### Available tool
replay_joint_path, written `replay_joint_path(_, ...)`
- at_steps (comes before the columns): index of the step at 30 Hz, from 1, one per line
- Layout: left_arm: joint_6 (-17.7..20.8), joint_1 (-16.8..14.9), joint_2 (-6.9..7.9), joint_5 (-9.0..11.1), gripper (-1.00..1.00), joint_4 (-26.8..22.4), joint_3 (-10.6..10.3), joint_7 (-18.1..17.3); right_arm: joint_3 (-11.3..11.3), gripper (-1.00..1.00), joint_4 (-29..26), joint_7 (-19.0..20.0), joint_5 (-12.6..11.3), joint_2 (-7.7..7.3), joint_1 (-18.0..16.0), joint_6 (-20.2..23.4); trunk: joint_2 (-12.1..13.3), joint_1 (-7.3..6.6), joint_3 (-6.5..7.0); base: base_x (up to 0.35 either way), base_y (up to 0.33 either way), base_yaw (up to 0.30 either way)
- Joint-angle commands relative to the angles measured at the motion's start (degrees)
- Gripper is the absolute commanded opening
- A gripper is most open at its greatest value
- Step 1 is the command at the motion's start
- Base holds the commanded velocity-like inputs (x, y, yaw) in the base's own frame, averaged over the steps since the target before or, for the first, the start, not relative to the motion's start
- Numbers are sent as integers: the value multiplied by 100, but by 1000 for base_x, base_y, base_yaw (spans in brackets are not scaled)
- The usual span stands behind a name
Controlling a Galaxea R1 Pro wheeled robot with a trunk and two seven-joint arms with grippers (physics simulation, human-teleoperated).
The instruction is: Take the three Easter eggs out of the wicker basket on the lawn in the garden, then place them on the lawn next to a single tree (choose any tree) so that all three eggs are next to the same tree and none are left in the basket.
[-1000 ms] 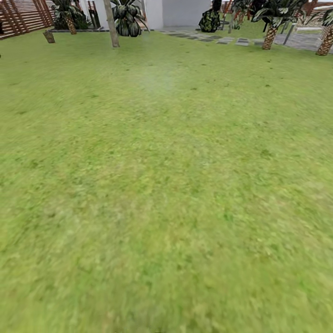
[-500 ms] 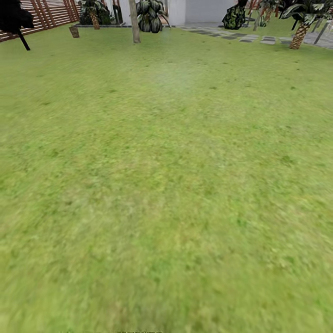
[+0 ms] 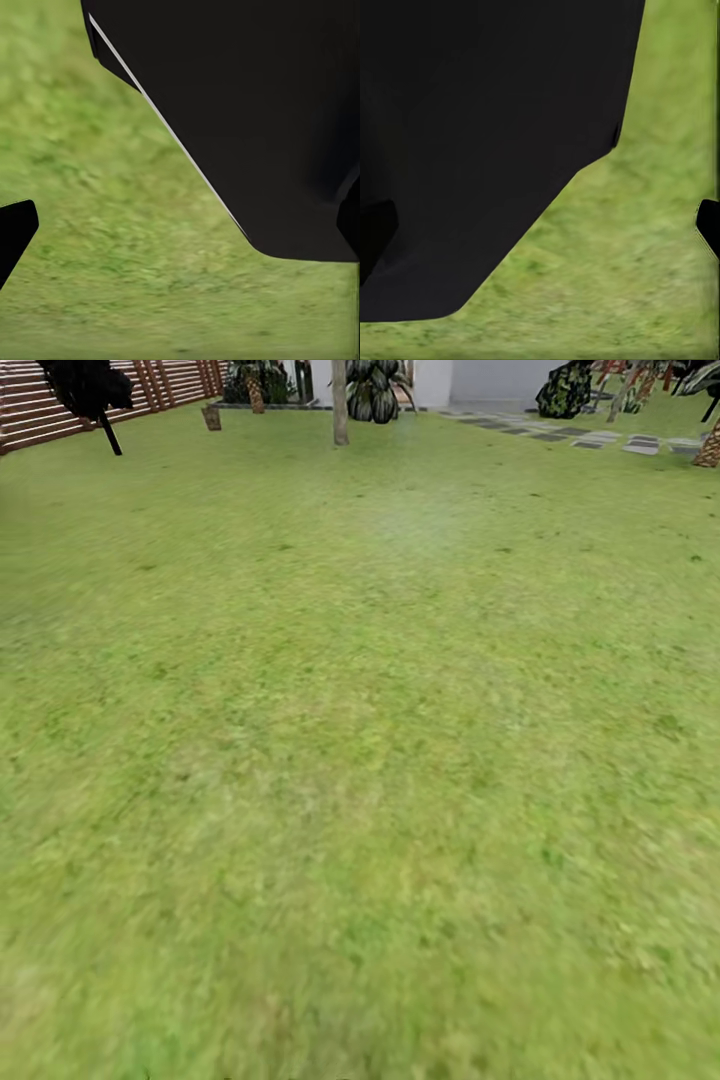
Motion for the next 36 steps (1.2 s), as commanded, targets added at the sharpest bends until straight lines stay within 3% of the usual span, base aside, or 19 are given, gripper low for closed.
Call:
replay_joint_path(1,-2,5,0,9,100,-11,5,-3,4,100,5,-4,3,-1,-2,-19,-1,0,-7,0,0,236)
replay_joint_path(10,-2,5,0,9,100,-11,5,-1,5,100,5,1,7,-17,-2,-13,-1,0,-44,0,0,187)
replay_joint_path(36,-2,5,0,9,100,-11,5,-1,6,100,5,4,9,-9,-2,-18,-1,0,-47,0,0,25)
